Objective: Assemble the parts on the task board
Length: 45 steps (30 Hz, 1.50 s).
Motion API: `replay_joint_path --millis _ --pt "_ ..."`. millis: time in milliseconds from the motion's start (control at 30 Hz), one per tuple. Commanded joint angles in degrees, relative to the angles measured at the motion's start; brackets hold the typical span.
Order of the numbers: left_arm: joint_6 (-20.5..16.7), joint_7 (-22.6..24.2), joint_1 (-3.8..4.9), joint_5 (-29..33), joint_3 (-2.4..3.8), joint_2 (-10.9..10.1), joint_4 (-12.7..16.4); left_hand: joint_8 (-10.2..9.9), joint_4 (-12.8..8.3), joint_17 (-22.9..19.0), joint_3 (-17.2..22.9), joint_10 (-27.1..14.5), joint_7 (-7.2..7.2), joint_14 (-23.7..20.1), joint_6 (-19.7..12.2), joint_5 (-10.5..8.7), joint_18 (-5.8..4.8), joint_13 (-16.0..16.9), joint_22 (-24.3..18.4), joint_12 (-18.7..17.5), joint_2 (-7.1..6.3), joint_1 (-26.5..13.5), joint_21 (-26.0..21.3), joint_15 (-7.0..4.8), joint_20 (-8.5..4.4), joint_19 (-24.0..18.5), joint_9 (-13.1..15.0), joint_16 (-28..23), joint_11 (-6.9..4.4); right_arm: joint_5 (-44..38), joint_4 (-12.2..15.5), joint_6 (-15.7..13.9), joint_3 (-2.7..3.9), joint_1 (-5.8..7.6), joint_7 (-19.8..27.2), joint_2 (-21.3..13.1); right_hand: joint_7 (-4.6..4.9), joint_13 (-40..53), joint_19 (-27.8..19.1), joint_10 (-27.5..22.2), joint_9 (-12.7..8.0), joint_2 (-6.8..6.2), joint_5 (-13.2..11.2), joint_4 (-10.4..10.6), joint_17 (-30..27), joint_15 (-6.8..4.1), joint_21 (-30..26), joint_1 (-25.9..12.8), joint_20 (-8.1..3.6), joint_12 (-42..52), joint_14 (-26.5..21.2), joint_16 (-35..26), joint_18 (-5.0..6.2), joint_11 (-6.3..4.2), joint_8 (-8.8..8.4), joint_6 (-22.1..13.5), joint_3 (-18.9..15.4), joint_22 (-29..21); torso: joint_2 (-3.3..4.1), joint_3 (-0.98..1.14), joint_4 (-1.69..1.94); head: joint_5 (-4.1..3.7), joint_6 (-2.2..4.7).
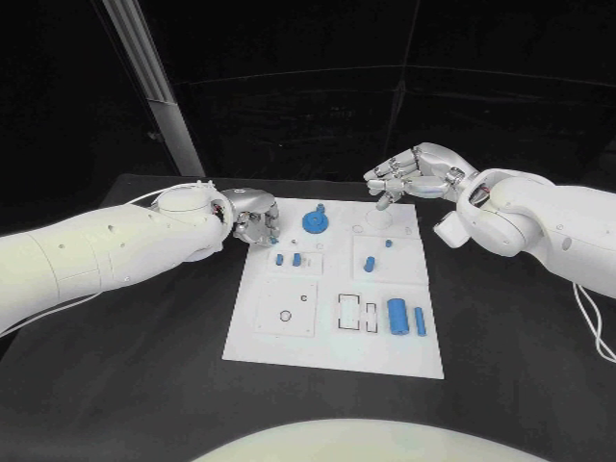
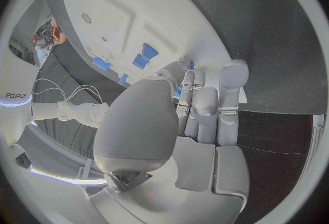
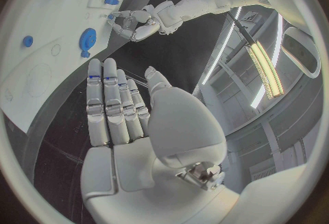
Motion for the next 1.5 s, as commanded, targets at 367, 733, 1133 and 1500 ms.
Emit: replay_joint_path --millis 367,733,1133,1500 --pt "2.3 -2.6 0.01 -1.8 0.01 0.5 -0.2 -1.2 0.0 -0.1 0.9 0.5 0.43 0.5 0.0 0.2 -0.42 -0.5 0.3 -1.2 -1.0 -0.1 0.5 0.12 0.18 0.4 -0.3 0.0 0.4 0.0 0.0 -0.1 0.03 0.11 0.3 0.0 0.17 0.0 0.2 -0.4 0.0 0.34 0.3 0.1 -0.1 0.4 -0.2 -0.1 -0.01 0.2 -0.1 -0.2 0.73 0.17 0.24 -0.3 0.2 -0.1 0.01 0.0 0.06 0.01 -0.08" --pt "3.3 -2.4 0.01 -4.9 -0.5 1.1 0.1 -1.8 -0.2 -0.8 2.5 1.6 -0.12 0.3 0.9 0.23 -0.29 -0.8 0.1 -2.2 -0.49 0.3 0.0 -0.04 0.16 0.2 -0.2 -0.3 0.1 0.0 0.0 -0.1 0.03 0.11 0.3 0.0 0.17 0.0 0.2 -0.4 0.0 0.34 0.3 0.1 -0.1 0.4 -0.2 -0.1 -0.01 0.2 -0.1 -0.2 0.73 0.17 0.24 -0.3 0.2 -0.1 -0.04 0.01 0.06 0.01 -0.23" --pt "7.3 -4.0 0.01 -8.6 -1.21 1.4 0.5 -4.1 -0.9 -0.7 8.9 5.0 0.08 0.7 3.7 0.27 -0.52 -1.1 1.4 -6.5 0.43 -0.1 0.9 -0.32 -0.15 0.6 -0.2 -0.4 -0.02 -0.1 0.0 -0.1 0.03 0.11 0.2 0.0 0.16 0.0 0.3 -0.4 0.0 0.44 0.3 0.1 -0.1 0.39 -0.3 0.0 -0.02 0.2 -0.1 -0.2 0.74 0.15 0.26 -0.3 0.3 -0.1 -0.03 -0.02 0.02 -0.09 -0.31" --pt "4.2 -3.1 0.02 -8.9 -1.29 1.2 1.1 -4.7 -1.3 -1.5 12.0 7.8 -0.25 1.1 5.9 0.2 -0.68 -0.8 2.7 -8.6 0.56 -1.5 2.1 -0.65 -0.44 1.0 0.1 -0.7 -0.52 -0.2 0.0 -0.1 0.03 0.11 0.3 0.1 0.16 0.0 0.3 -0.4 0.0 0.45 0.3 0.1 -0.1 0.39 -0.3 0.0 -0.02 0.2 -0.1 -0.2 0.74 0.15 0.26 -0.3 0.3 -0.1 -0.03 -0.03 0.09 -0.09 -0.17"
